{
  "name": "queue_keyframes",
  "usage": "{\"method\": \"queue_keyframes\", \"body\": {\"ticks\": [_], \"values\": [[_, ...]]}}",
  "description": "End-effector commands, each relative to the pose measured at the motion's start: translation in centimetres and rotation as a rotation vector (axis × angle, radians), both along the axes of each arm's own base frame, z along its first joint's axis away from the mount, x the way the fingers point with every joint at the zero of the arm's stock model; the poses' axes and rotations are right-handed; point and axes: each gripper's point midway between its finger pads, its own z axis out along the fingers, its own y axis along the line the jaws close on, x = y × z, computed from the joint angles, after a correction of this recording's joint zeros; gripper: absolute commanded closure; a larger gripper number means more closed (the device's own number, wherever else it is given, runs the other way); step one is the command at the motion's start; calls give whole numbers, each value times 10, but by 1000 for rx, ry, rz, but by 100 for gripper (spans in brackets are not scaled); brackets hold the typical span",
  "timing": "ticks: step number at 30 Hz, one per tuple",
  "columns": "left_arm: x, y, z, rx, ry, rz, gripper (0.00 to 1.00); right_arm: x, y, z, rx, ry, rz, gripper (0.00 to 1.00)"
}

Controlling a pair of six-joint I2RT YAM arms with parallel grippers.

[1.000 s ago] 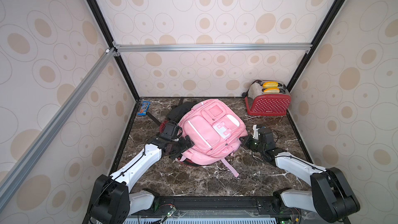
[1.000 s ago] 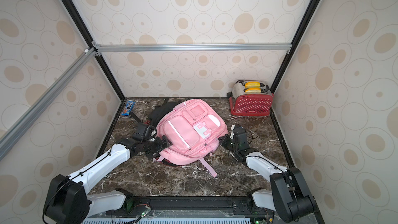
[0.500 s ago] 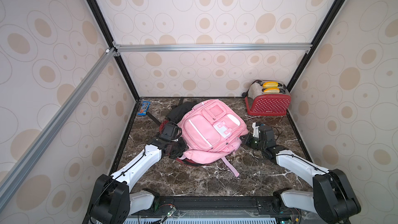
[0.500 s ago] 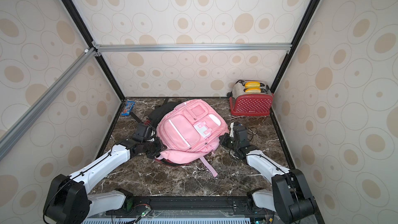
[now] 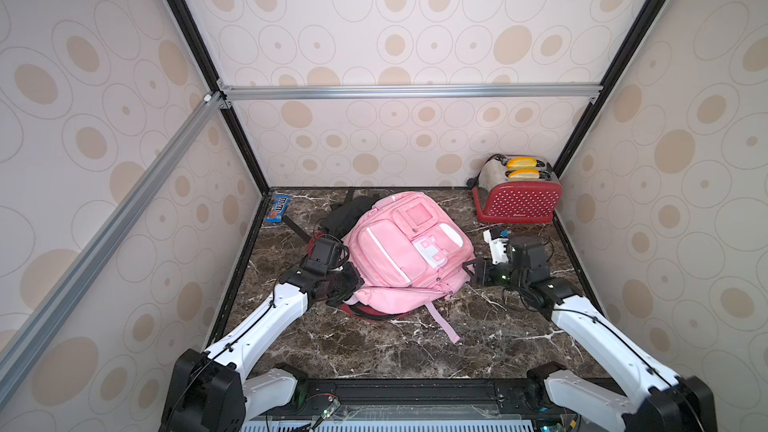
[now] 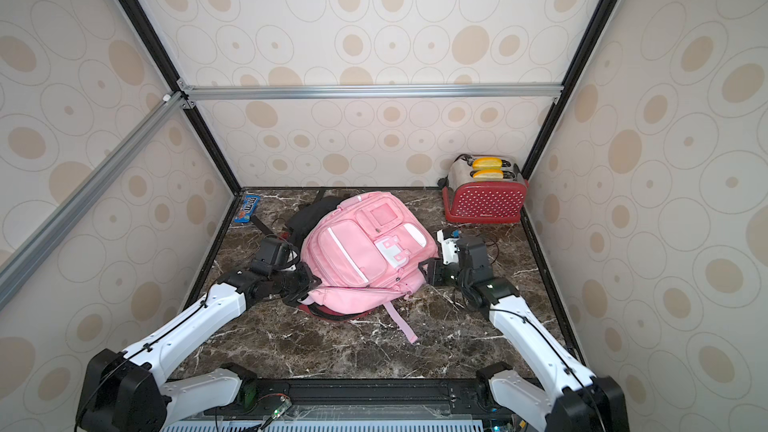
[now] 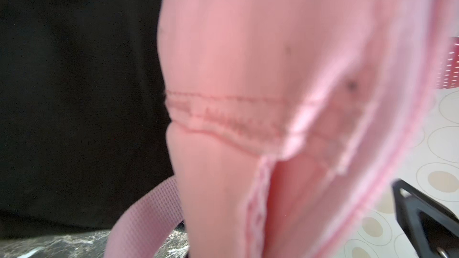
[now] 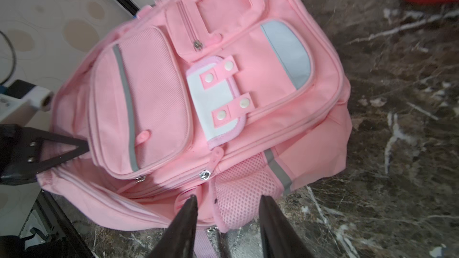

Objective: Zip up the backpack
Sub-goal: Zip the zipper on the backpack.

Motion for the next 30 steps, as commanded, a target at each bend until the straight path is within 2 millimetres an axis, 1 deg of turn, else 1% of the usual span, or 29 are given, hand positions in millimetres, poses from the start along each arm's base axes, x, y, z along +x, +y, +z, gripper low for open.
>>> {"method": "queue_keyframes", "body": {"ticks": [1, 2, 3, 6, 9, 12, 18, 23, 27, 30], "values": [[18, -13, 48, -98, -122, 10, 100, -33, -1, -17, -14, 6, 84, 56], [19, -14, 52, -110, -128, 17, 100, -39, 2, -20, 16, 7, 105, 56], [21, -15, 58, -121, -139, 19, 100, -47, 6, -28, 46, 23, 128, 57], [22, -16, 70, -141, -157, 23, 100, -61, 19, -45, 162, 70, 193, 59], [22, -19, 80, -171, -164, 27, 100, -67, 29, -58, 261, 112, 225, 59], [23, -23, 91, -213, -173, 36, 100, -71, 37, -61, 322, 135, 263, 59], [25, -28, 112, -282, -193, 47, 100, -72, 42, -64, 353, 141, 292, 58], [25, -31, 132, -326, -219, 52, 100, -69, 42, -70, 374, 137, 279, 58], [24, -32, 142, -362, -227, 60, 100, -69, 41, -70, 389, 139, 274, 59], [24, -33, 151, -394, -237, 68, 100, -68, 36, -72, 393, 129, 239, 59]]}}
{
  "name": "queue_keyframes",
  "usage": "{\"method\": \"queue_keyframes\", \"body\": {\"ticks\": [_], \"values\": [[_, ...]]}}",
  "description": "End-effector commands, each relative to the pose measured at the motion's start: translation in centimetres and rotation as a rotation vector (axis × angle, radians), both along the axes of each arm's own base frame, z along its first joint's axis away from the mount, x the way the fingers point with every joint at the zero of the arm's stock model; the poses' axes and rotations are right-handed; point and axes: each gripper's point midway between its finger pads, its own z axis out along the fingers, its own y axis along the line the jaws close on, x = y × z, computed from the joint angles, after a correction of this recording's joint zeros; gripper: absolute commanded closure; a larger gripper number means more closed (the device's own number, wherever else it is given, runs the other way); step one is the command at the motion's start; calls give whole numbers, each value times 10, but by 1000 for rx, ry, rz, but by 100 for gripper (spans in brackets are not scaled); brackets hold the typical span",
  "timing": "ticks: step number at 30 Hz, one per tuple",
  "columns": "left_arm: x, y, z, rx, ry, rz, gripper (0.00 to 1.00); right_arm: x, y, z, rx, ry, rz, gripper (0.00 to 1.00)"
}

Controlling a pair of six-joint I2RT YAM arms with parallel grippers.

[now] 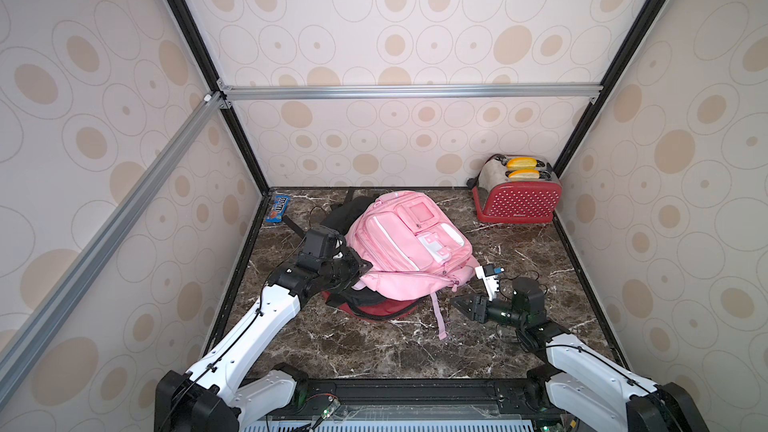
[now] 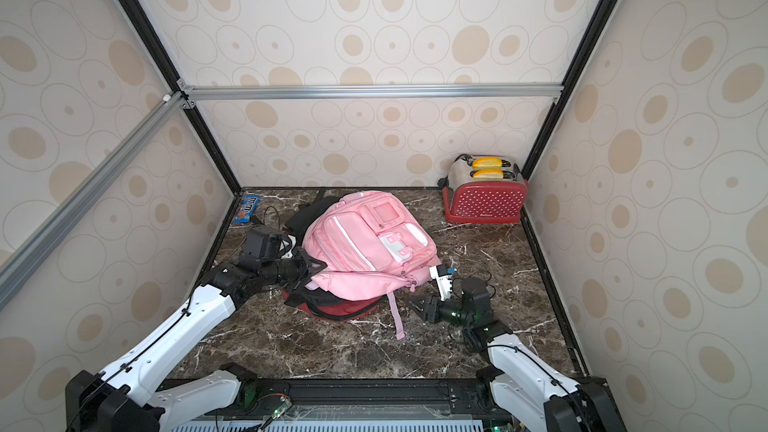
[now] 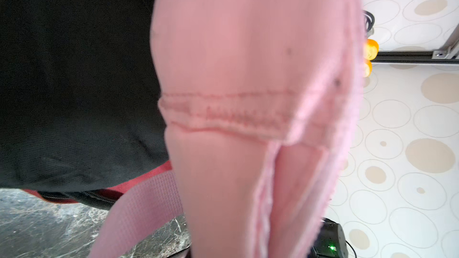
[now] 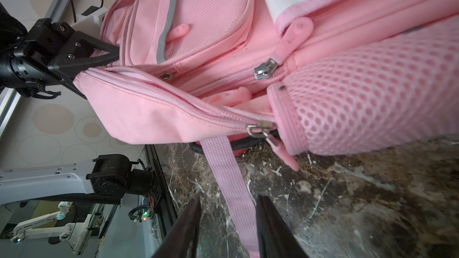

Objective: Zip up the backpack
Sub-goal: Zip the zipper on the backpack.

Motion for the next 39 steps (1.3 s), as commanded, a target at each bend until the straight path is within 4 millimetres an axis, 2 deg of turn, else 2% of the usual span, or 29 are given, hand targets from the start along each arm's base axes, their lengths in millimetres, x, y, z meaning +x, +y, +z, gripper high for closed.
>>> {"method": "queue_keyframes", "body": {"ticks": [1, 9, 17, 25, 39], "values": [[16, -9, 78, -144, -202, 18, 100, 2, -5, 6, 29, -31, -41, 59], [16, -12, 96, -186, -226, 13, 100, 11, -12, 9, 54, -43, -101, 60], [16, -14, 98, -199, -224, 11, 100, 30, -12, -3, 73, -16, -137, 61], [16, -15, 96, -196, -220, 7, 100, 44, -3, 1, 109, -19, -117, 62], [16, -15, 93, -194, -215, 0, 100, 50, 6, 12, 193, -24, -82, 72]]}}
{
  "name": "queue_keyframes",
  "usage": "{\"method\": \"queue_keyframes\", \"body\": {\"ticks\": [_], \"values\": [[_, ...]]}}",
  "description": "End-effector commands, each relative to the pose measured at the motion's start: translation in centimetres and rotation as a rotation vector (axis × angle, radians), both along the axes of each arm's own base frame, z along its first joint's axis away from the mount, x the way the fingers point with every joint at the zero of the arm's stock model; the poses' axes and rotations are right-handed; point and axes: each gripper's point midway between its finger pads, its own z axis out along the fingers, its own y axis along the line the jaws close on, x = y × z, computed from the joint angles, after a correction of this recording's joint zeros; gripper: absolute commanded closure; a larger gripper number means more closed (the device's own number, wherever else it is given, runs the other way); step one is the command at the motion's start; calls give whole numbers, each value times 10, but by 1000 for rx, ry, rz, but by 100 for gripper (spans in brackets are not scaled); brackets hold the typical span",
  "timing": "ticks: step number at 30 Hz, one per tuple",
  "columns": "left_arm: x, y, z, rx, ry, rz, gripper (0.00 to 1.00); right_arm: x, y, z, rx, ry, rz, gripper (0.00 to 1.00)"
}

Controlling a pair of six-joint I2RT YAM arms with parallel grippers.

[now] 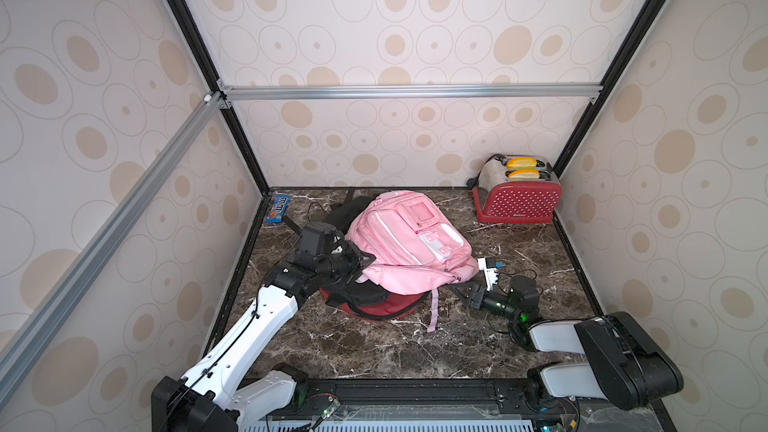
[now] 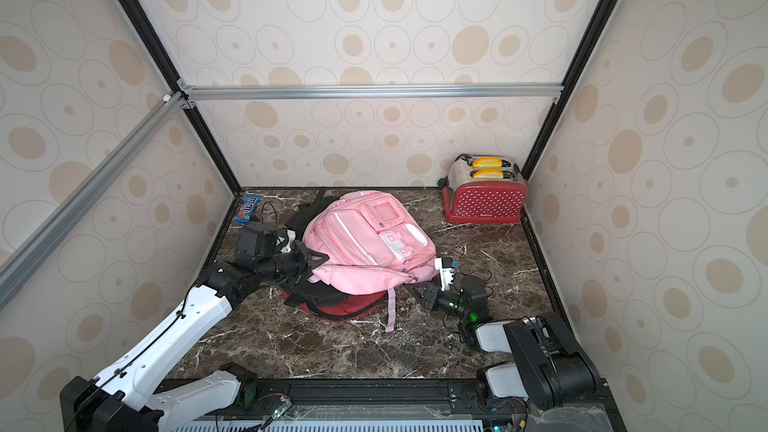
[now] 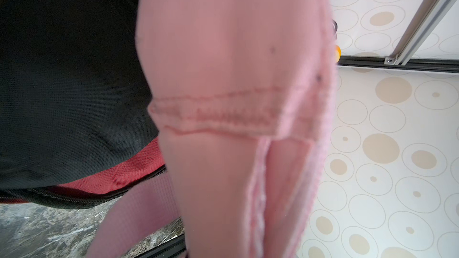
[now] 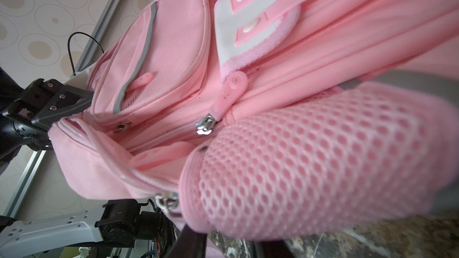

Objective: Zip up the backpack
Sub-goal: Zip the zipper on the backpack.

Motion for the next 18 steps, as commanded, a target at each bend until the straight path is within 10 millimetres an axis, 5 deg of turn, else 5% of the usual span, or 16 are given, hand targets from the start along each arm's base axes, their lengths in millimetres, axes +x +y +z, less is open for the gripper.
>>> {"method": "queue_keyframes", "body": {"ticks": [1, 18], "values": [[12, -6, 67, -99, -195, -2, 100, 6, 3, 21, 40, -67, 11, 73], [15, -8, 69, -102, -198, -4, 100, -6, -4, 34, -17, -102, 7, 71]]}}
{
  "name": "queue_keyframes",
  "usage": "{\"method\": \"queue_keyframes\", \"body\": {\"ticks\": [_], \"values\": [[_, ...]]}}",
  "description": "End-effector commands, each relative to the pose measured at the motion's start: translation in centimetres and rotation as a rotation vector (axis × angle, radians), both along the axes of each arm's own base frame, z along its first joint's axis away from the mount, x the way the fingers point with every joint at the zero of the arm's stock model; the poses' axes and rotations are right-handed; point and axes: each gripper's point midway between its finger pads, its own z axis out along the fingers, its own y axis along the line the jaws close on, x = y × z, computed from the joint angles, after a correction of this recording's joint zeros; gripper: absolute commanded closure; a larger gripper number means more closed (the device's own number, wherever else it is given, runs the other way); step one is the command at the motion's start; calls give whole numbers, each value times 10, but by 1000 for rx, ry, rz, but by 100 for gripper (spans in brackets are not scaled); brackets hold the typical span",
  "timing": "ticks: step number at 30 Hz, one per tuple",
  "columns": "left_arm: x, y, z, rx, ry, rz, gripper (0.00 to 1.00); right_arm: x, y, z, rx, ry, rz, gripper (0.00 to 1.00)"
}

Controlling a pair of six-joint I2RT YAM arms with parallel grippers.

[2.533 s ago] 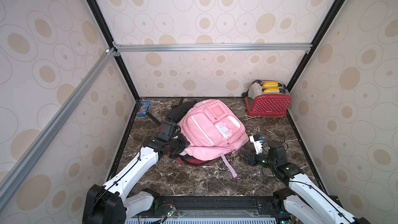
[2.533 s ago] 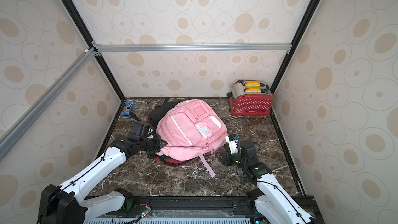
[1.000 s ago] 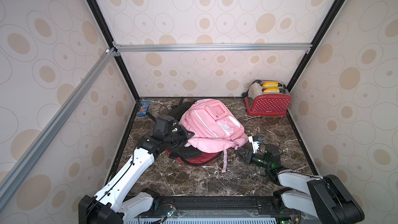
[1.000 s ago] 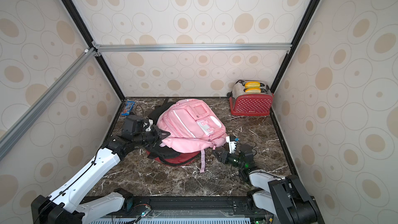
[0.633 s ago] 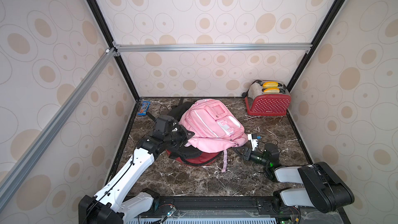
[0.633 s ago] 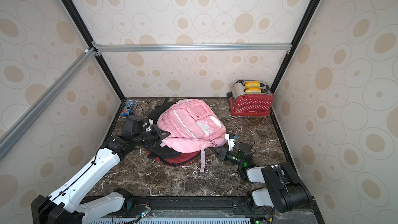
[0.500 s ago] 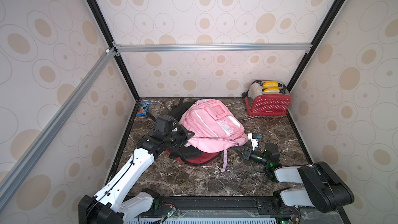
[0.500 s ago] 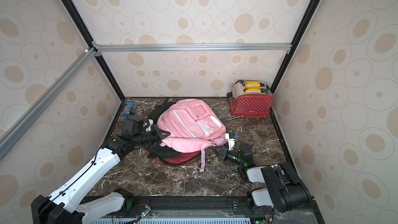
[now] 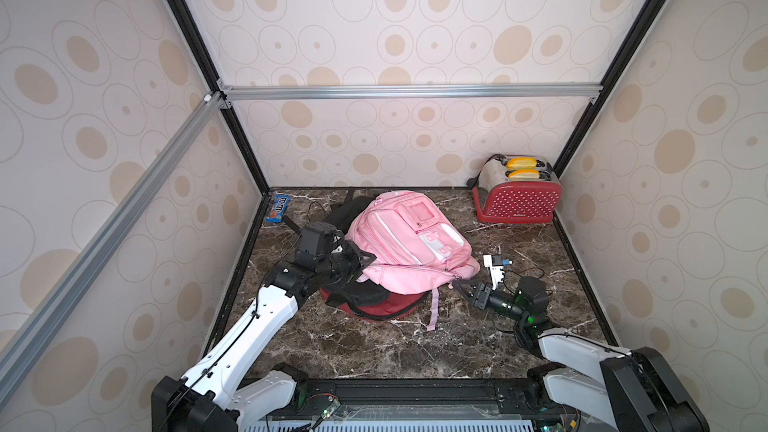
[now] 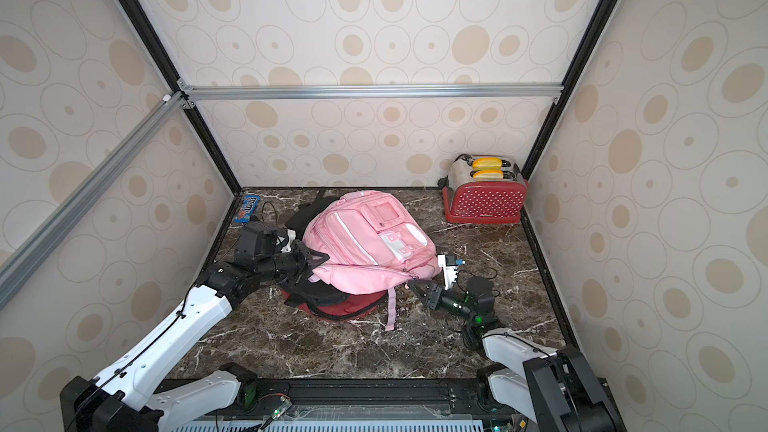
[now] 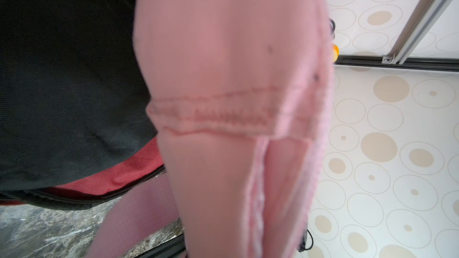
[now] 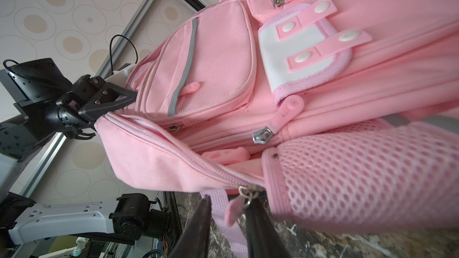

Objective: Zip up the backpack
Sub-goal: Zip the zipper on the backpack.

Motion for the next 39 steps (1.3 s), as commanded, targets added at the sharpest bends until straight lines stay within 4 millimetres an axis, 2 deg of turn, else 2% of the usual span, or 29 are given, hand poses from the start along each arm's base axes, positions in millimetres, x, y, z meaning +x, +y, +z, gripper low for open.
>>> {"method": "queue_keyframes", "body": {"ticks": [1, 8, 22, 30, 39], "values": [[14, -7, 68, -99, -193, -1, 100, 5, 0, -2, -32, 1, -3, 71], [15, -7, 72, -102, -199, 0, 100, 7, -8, -27, -63, 35, -70, 63], [15, -7, 72, -102, -197, 0, 100, 17, -5, -26, -66, -10, -86, 61], [15, -8, 71, -102, -195, -2, 100, 23, 7, -25, 7, -12, -37, 62], [14, -8, 70, -102, -191, -4, 100, 13, 18, -24, 55, -22, 22, 65]]}}
